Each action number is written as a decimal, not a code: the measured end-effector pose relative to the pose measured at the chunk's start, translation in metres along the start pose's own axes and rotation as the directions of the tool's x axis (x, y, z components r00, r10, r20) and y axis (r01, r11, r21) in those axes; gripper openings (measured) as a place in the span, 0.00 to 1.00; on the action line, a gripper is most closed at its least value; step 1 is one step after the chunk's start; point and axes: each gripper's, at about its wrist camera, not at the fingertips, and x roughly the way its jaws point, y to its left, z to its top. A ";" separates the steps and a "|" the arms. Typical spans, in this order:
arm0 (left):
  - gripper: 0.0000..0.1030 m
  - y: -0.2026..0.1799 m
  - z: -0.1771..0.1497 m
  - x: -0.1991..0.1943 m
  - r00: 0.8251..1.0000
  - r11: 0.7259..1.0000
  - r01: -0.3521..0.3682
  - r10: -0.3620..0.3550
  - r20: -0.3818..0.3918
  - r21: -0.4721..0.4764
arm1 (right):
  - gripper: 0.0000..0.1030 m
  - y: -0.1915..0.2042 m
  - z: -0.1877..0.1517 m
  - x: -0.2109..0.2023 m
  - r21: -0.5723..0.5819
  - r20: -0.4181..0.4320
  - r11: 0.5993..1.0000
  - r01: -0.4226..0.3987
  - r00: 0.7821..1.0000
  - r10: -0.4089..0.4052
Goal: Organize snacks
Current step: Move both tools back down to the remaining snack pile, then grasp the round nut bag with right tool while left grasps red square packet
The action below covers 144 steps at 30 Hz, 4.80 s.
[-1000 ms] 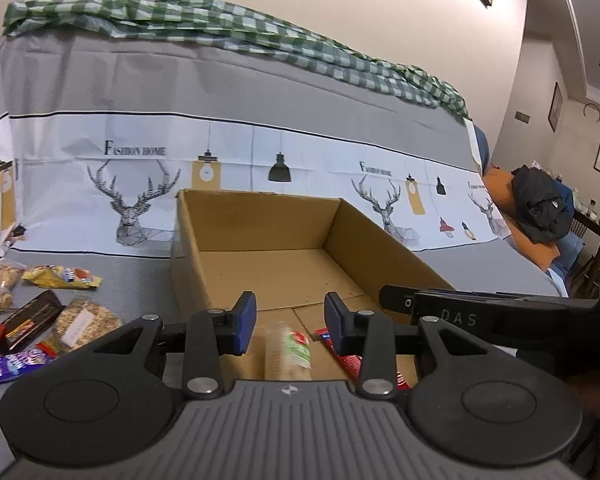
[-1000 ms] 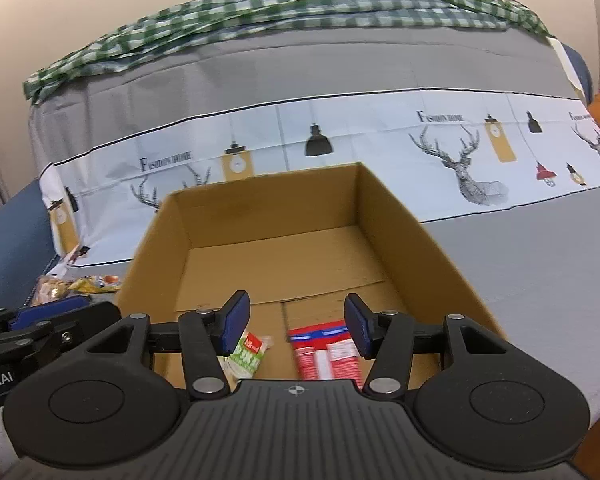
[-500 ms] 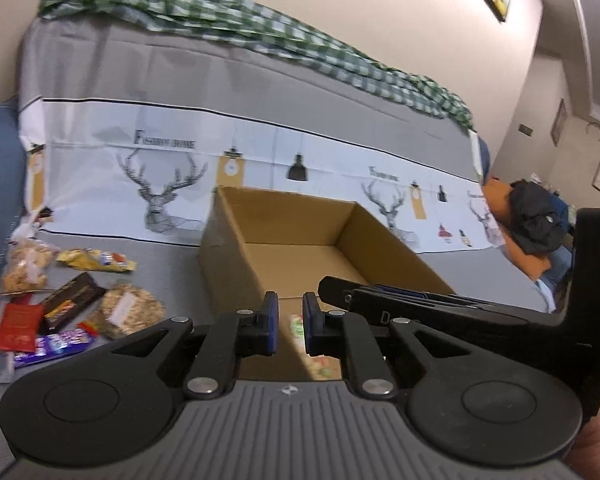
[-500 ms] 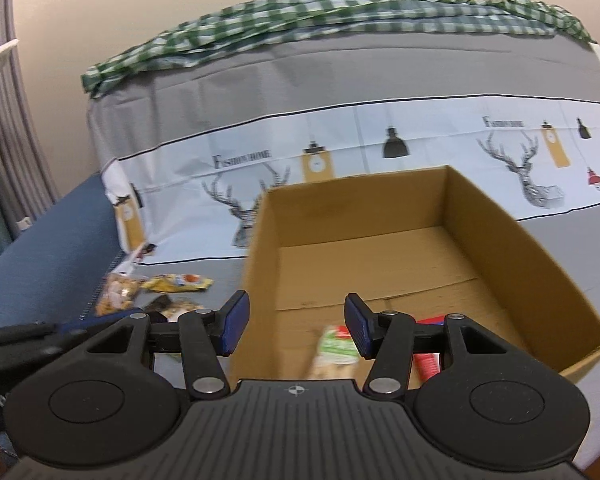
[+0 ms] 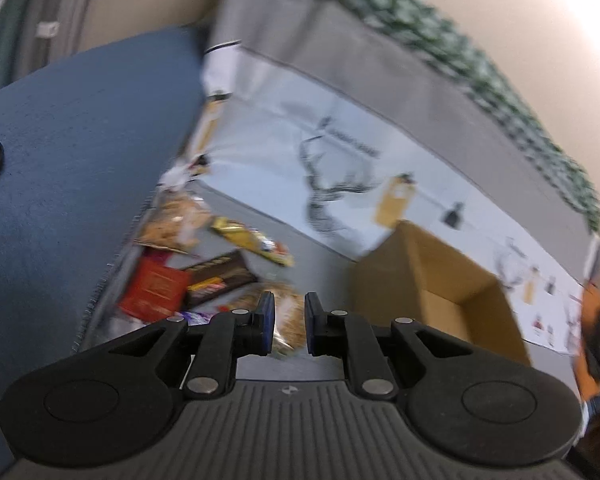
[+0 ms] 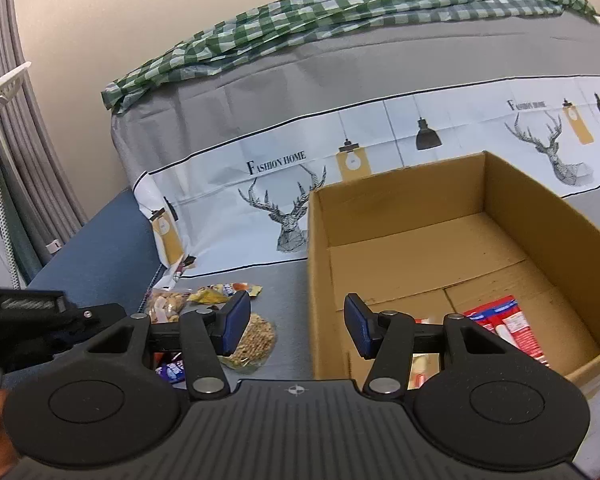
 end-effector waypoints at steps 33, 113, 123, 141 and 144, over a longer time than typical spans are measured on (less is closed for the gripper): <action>0.56 0.050 0.013 0.067 0.967 0.963 -0.252 0.247 -0.065 -0.094 | 0.90 0.085 -0.027 0.201 -0.083 -0.337 0.996 -0.030 0.941 0.000; 0.26 0.029 -0.031 0.108 0.882 0.943 -0.270 0.323 -0.344 0.194 | 0.80 0.079 -0.092 0.105 -0.331 -0.597 0.930 -0.162 0.799 -0.074; 0.19 0.065 -0.021 0.081 0.904 0.980 -0.196 0.190 -0.383 0.025 | 0.81 0.084 -0.093 0.111 -0.316 -0.597 0.936 -0.156 0.799 -0.068; 0.55 0.049 -0.031 0.093 0.867 0.947 -0.265 0.317 -0.384 0.184 | 0.87 0.081 -0.093 0.114 -0.293 -0.588 0.944 -0.155 0.807 -0.050; 0.55 0.044 -0.037 0.099 0.852 0.938 -0.259 0.334 -0.403 0.230 | 0.87 0.081 -0.095 0.117 -0.297 -0.589 0.943 -0.151 0.806 -0.056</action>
